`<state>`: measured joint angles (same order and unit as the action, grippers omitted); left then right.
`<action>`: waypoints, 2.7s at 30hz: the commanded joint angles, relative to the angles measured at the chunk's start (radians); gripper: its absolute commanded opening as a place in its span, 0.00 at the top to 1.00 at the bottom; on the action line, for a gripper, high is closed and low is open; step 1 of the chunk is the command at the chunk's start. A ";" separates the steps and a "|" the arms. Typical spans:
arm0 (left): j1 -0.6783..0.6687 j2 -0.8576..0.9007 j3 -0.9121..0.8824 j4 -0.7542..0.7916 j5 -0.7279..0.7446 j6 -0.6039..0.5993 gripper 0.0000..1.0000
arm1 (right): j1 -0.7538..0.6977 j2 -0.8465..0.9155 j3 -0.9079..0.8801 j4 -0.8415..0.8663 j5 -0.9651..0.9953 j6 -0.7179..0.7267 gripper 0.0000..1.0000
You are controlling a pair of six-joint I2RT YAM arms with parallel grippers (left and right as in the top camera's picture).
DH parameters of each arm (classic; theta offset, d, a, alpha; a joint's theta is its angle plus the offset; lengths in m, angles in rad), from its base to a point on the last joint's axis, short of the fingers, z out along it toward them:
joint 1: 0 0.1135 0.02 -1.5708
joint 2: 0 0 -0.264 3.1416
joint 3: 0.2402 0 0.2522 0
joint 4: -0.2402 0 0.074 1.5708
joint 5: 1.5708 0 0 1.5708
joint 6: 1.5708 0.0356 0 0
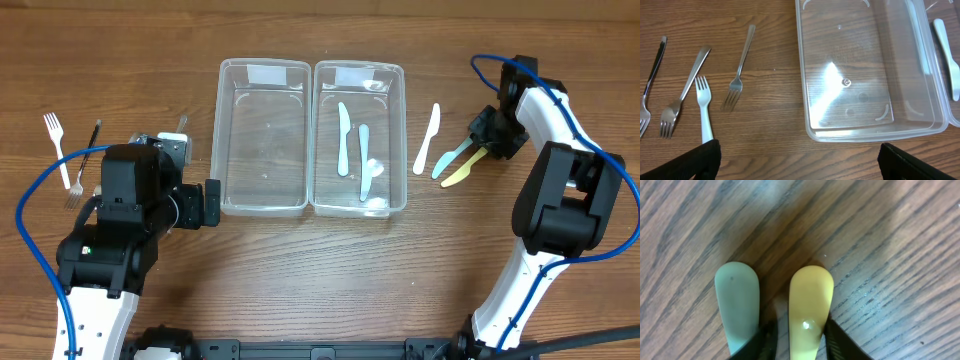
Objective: Pack container
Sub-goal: 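Move right gripper to the yellow knife and grasp it, then drop the yellow knife into the right container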
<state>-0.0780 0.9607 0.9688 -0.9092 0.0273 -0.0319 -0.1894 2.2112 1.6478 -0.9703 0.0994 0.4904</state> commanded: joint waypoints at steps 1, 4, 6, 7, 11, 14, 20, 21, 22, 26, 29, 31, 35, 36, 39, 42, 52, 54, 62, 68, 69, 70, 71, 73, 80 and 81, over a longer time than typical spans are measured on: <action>0.001 0.001 0.026 0.000 0.018 -0.021 0.00 | -0.003 0.019 -0.024 0.011 -0.010 -0.001 0.72; 0.001 0.001 0.026 0.001 0.018 -0.021 0.00 | -0.003 0.019 -0.024 0.009 -0.010 -0.001 0.77; 0.001 0.001 0.026 0.000 0.018 -0.021 0.00 | -0.003 0.019 -0.024 0.008 -0.010 -0.001 0.78; 0.001 0.001 0.026 0.001 0.018 -0.021 0.00 | -0.003 0.019 -0.024 0.008 -0.010 -0.001 0.79; 0.001 0.001 0.026 0.000 0.018 -0.021 0.00 | -0.003 0.019 -0.024 0.008 -0.010 -0.001 0.84; 0.001 0.001 0.026 0.001 0.018 -0.021 0.00 | -0.003 0.019 -0.024 0.008 -0.010 -0.001 0.90; 0.001 0.001 0.026 0.001 0.018 -0.021 0.00 | -0.003 0.018 -0.024 0.008 -0.010 -0.001 0.96; 0.001 0.001 0.026 0.001 0.018 -0.021 0.00 | -0.003 0.018 -0.024 0.008 -0.009 -0.001 0.96; 0.001 0.001 0.026 0.001 0.018 -0.021 0.00 | -0.003 0.018 -0.024 0.008 -0.006 -0.001 0.96; 0.001 0.001 0.026 0.001 0.018 -0.021 0.00 | -0.003 0.007 -0.023 0.005 0.002 -0.001 0.96; 0.001 0.001 0.026 0.001 0.018 -0.021 0.00 | -0.002 -0.025 -0.023 0.001 0.019 -0.014 0.96; 0.001 0.001 0.026 0.001 0.018 -0.021 0.00 | 0.001 -0.060 -0.022 -0.001 0.024 -0.031 0.96; 0.001 0.001 0.026 0.001 0.018 -0.021 0.00 | 0.011 -0.157 -0.008 -0.031 0.032 -0.043 0.96; 0.001 0.001 0.026 0.001 0.018 -0.021 0.00 | 0.016 -0.187 -0.007 -0.037 0.032 -0.047 0.96; 0.001 0.001 0.026 0.001 0.018 -0.021 0.00 | 0.045 -0.292 -0.007 -0.061 0.032 -0.054 0.96; 0.001 0.001 0.026 0.002 0.018 -0.021 0.00 | 0.118 -0.413 -0.004 -0.080 0.009 -0.099 0.96; 0.001 0.001 0.026 0.000 0.018 -0.021 0.00 | 0.559 -0.500 0.003 -0.070 0.001 -0.098 0.96; 0.001 0.001 0.026 0.000 0.018 -0.021 0.00 | 0.607 -0.451 0.003 -0.060 0.001 -0.098 0.96; 0.001 0.001 0.026 0.000 0.018 -0.021 0.00 | 0.663 -0.199 0.003 -0.018 -0.043 -0.099 0.96; 0.001 0.001 0.026 -0.003 0.018 -0.021 0.00 | 0.663 -0.153 0.003 -0.011 -0.049 -0.102 0.82; 0.001 0.001 0.026 -0.003 0.018 -0.021 0.00 | 0.663 -0.158 0.004 -0.008 -0.049 -0.102 0.80; 0.001 0.001 0.026 -0.003 0.018 -0.021 0.00 | 0.662 -0.163 0.005 -0.007 -0.049 -0.102 0.80; 0.001 0.001 0.026 -0.003 0.018 -0.021 0.00 | 0.662 -0.169 0.007 -0.009 -0.049 -0.102 0.78; 0.001 0.001 0.026 -0.003 0.018 -0.021 0.00 | 0.662 -0.193 0.032 -0.024 -0.049 -0.127 0.62; 0.001 0.001 0.026 -0.004 0.018 -0.021 0.00 | 0.632 -0.331 0.207 -0.099 0.020 -0.142 0.39; 0.001 0.001 0.026 -0.004 0.018 -0.021 0.00 | 0.613 -0.359 0.233 -0.113 0.048 -0.119 0.37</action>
<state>-0.0780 0.9607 0.9688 -0.9134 0.0273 -0.0319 0.4671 2.0102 1.7569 -1.0649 0.0666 0.3557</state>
